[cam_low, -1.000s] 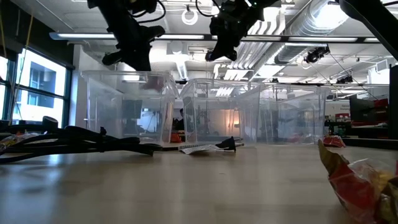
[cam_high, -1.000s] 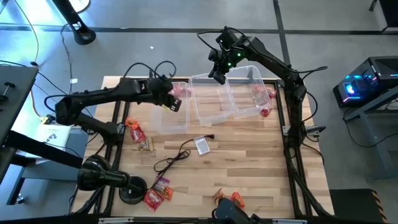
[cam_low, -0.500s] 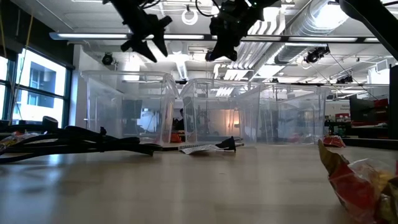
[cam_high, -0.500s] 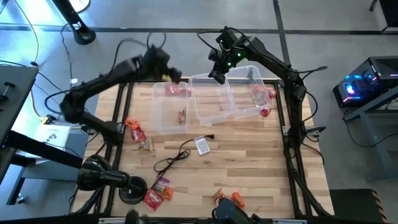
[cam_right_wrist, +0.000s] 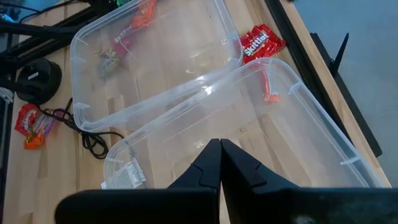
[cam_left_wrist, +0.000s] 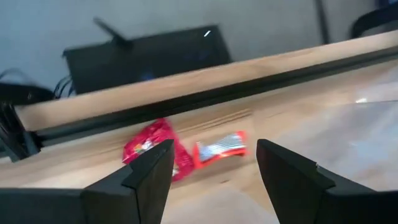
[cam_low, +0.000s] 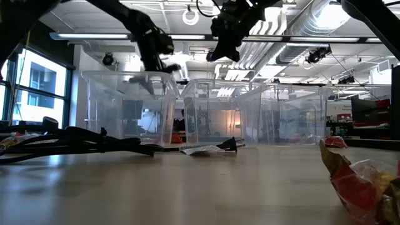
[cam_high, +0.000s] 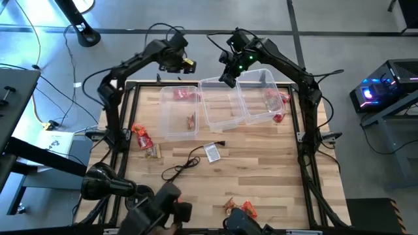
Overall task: Sort candy
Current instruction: Put the red candy pack into the middle transparent bin, then put the orange candy pack into the right transparent bin
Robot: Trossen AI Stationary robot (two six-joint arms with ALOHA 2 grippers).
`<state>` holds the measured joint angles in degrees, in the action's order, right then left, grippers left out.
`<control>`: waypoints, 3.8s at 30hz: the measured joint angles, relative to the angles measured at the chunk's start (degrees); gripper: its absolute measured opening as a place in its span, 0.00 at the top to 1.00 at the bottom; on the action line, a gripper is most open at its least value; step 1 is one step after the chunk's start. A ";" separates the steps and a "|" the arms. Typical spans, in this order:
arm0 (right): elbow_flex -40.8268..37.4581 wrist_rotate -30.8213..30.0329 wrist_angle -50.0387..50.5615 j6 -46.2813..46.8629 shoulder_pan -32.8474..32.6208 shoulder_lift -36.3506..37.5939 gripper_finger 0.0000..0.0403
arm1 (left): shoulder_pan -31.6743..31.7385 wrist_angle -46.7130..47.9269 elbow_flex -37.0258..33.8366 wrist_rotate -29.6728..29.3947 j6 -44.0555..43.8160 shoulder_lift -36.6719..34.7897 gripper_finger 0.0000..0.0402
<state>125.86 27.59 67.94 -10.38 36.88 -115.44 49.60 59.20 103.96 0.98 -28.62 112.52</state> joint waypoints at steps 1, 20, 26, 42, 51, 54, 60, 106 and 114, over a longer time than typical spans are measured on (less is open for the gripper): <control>0.00 0.00 0.00 0.06 0.00 0.00 1.00 | 0.27 0.72 0.00 -0.30 -0.14 1.20 0.44; 0.00 -0.01 -0.04 -0.12 -0.01 0.00 1.00 | 2.27 5.58 0.00 2.22 -12.71 13.64 0.44; 0.00 0.00 0.00 -0.12 0.00 0.00 1.00 | 1.57 7.52 -0.02 -0.49 -13.44 15.81 0.44; 0.00 0.00 0.39 -0.60 -0.02 0.00 1.00 | 0.30 6.38 0.04 -3.11 -14.29 19.66 0.44; 0.00 0.00 0.39 -0.58 0.00 0.00 1.00 | -0.49 6.87 0.04 -3.84 -9.66 19.50 0.82; 0.00 -0.01 0.39 -0.60 -0.01 0.00 1.00 | -0.67 7.17 -0.10 -3.72 -7.35 18.43 0.95; 0.00 0.00 0.52 -4.12 0.00 0.00 1.00 | -1.17 9.75 -0.17 -5.56 -3.18 12.36 0.97; 0.00 1.55 -1.75 -2.40 5.14 8.15 1.00 | -6.96 -12.54 4.35 -2.35 6.22 -0.05 0.42; -0.02 1.55 -1.16 -2.09 5.14 8.15 1.00 | 0.04 -4.75 4.22 9.68 2.15 9.63 0.44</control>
<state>125.84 29.15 66.78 -12.47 42.02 -107.28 49.65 54.45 108.18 10.67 -26.47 122.15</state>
